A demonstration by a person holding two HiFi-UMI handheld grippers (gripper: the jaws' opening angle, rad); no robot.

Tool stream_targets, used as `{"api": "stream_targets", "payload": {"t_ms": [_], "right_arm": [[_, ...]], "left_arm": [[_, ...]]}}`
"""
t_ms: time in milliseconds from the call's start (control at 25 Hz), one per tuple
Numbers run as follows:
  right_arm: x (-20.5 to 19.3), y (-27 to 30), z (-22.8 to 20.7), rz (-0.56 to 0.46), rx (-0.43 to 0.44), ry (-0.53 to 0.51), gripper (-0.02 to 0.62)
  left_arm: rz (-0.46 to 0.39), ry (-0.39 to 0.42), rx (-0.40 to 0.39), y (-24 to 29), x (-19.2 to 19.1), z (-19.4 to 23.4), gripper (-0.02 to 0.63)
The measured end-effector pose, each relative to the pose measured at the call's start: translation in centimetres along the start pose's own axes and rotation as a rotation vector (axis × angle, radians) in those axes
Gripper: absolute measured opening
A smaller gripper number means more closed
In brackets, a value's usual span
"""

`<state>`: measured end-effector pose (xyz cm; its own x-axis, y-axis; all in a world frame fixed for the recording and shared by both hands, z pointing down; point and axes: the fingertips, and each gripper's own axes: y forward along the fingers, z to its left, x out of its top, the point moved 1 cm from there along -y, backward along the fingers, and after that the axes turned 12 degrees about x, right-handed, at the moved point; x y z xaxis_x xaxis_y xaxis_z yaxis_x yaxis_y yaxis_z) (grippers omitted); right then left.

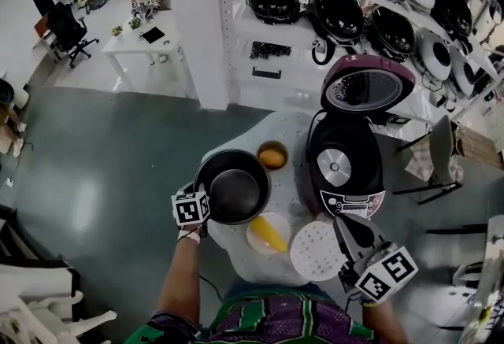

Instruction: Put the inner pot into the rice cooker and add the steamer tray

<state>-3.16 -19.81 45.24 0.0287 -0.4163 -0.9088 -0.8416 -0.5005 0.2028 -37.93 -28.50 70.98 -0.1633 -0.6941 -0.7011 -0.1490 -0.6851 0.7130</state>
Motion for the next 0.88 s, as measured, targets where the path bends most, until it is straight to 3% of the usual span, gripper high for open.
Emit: {"api": "stream_targets", "payload": {"t_ms": [520,880], "right_arm": [[0.3,-2.1,1.9,-0.044,0.001,0.004,0.005],[0.9,-4.3,3.8,-0.085,-0.021,-0.027,0.005]], "left_arm": [[-0.030,-0.131,-0.019,-3.0,1.0,1.1,0.029],[-0.063,-0.120,-0.022,-7.9,1.2,1.7,0.031]]}}
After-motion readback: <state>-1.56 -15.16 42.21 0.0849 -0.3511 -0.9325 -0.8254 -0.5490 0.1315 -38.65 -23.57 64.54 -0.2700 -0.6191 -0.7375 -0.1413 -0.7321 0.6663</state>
